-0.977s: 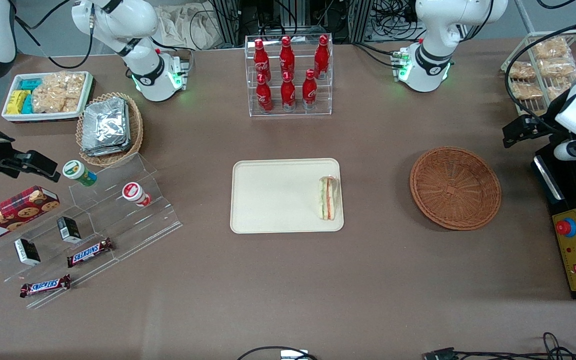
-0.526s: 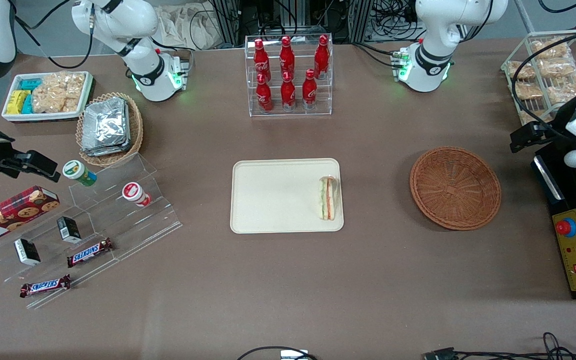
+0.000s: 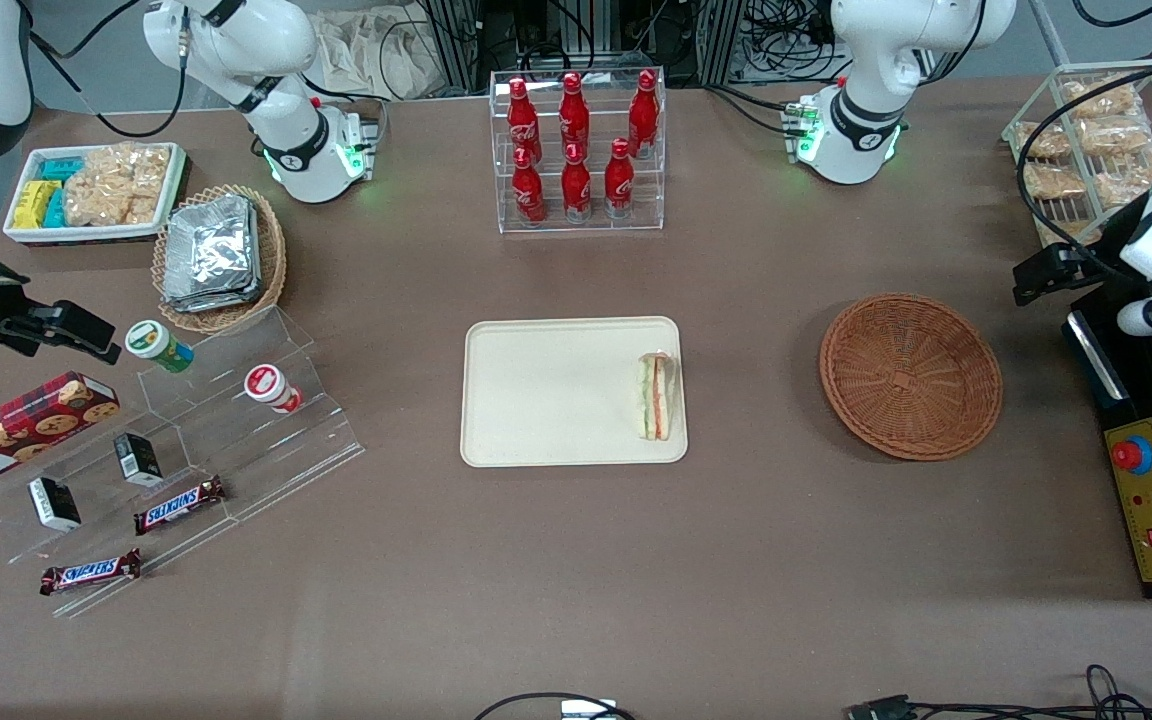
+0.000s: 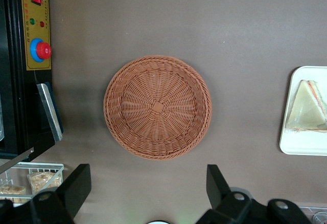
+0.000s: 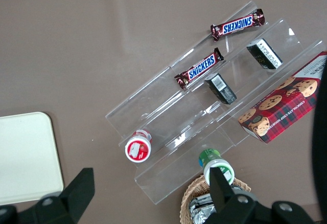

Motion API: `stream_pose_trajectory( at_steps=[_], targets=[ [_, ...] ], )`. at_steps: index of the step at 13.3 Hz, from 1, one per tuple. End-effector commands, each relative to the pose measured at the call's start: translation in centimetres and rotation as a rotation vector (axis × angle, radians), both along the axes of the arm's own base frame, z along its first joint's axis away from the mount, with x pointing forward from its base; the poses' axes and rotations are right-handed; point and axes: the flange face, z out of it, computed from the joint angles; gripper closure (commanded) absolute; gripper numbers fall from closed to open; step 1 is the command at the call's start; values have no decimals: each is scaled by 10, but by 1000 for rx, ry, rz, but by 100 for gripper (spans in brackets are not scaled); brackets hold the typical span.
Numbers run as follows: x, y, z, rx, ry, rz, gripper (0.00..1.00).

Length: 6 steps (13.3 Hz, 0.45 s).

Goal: Place sandwich from basket to tray

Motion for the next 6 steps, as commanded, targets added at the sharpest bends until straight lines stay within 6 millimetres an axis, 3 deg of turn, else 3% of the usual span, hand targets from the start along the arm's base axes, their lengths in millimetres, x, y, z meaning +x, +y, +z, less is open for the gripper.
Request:
stream_pose_trajectory(
  at_steps=[1, 6],
  targets=[
    [-1, -1, 4, 2, 1, -11, 0],
    [-1, -5, 3, 4, 3, -23, 0]
  ],
)
